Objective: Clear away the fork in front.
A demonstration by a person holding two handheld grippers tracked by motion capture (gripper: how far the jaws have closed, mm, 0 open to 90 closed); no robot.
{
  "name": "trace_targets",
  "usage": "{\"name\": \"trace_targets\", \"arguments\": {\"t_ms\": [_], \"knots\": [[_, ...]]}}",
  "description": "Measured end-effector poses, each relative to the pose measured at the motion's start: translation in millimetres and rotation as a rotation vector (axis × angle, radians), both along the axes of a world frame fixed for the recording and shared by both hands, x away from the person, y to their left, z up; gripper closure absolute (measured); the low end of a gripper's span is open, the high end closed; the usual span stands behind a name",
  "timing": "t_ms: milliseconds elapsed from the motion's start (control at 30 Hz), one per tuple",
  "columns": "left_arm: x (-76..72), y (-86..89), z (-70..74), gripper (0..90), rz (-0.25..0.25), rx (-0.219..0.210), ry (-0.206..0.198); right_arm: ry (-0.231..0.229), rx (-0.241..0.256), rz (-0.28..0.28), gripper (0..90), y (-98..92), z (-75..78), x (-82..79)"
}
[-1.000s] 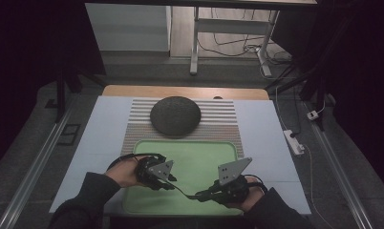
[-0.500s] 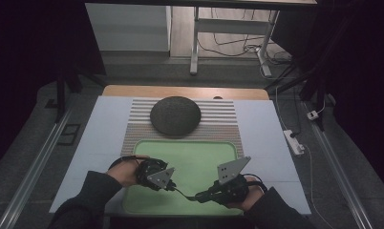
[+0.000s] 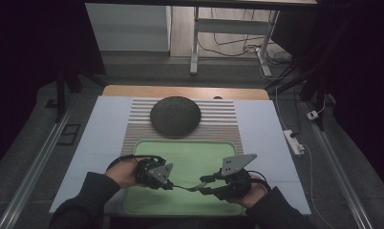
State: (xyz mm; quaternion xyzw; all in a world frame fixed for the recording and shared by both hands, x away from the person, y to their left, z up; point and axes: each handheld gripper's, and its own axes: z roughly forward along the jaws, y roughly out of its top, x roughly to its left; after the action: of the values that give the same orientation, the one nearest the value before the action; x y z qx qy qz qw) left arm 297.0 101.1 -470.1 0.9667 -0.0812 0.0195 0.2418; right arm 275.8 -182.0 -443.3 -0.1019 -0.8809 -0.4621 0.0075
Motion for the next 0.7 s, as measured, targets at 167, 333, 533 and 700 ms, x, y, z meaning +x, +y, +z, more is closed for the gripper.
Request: {"name": "trace_targets", "arguments": {"t_ms": [167, 333, 533, 700], "knots": [[2.3, 8.2, 1.1, 86.5, 0.114, -0.009, 0.058, -0.043, -0.001, -0.115, 44.6, -8.9, 4.3, -0.6], [1.7, 16.2, 0.5, 86.4, 0.228, -0.015, 0.102, -0.041, -0.022, -0.215, 32.5, -19.1, 6.6, -1.1], [1.8, 23.6, -0.9, 86.4, 0.385, -0.002, 0.179, -0.035, -0.060, -0.320, 19.7, -32.3, 0.5, -1.3], [1.4, 32.3, -1.4, 86.3, 0.511, -0.021, 0.230, -0.043, -0.071, -0.375, 15.4, -43.4, -0.2, -5.7]]}}
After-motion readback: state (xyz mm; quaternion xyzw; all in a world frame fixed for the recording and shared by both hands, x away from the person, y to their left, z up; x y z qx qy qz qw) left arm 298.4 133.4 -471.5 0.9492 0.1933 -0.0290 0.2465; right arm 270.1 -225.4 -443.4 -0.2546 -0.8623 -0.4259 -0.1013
